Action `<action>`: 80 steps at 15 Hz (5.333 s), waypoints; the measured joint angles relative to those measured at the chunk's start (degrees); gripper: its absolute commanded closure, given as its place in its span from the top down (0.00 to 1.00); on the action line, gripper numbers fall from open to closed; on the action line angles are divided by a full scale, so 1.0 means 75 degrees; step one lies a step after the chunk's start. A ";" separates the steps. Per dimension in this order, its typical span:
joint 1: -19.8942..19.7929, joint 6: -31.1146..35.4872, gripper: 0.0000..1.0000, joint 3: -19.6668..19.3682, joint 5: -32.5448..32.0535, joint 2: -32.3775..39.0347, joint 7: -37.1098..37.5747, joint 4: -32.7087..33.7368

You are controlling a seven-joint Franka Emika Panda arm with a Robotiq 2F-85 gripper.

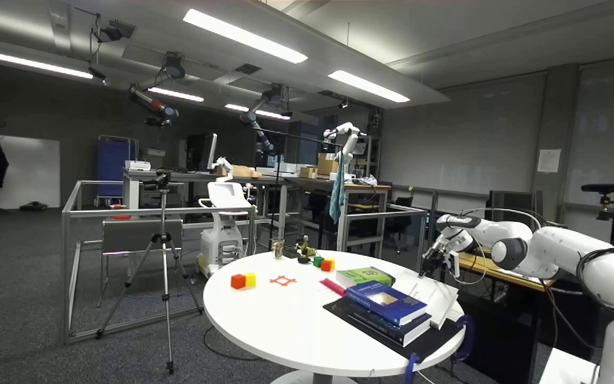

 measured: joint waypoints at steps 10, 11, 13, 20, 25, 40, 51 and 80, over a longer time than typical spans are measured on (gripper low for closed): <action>0.0078 0.0000 0.16 0.0327 -0.0176 0.0101 0.0017 0.0003; 0.0105 0.0000 0.16 0.0332 -0.0176 0.0105 0.0027 0.0003; 0.0145 0.0000 0.16 0.0351 -0.0176 0.0111 0.0054 0.0003; 0.0156 0.0070 0.16 0.0455 -0.0175 0.0130 0.0202 0.0003; 0.0056 0.0235 0.16 0.0581 -0.0150 0.0131 0.0260 0.0005; -0.0125 0.0542 0.16 0.0712 -0.0156 0.0134 0.0631 0.0008; -0.0055 0.0528 1.00 0.0817 -0.0160 0.0137 0.1185 0.0088; 0.0600 0.1612 1.00 0.0138 -0.1007 -0.0500 0.2252 0.0092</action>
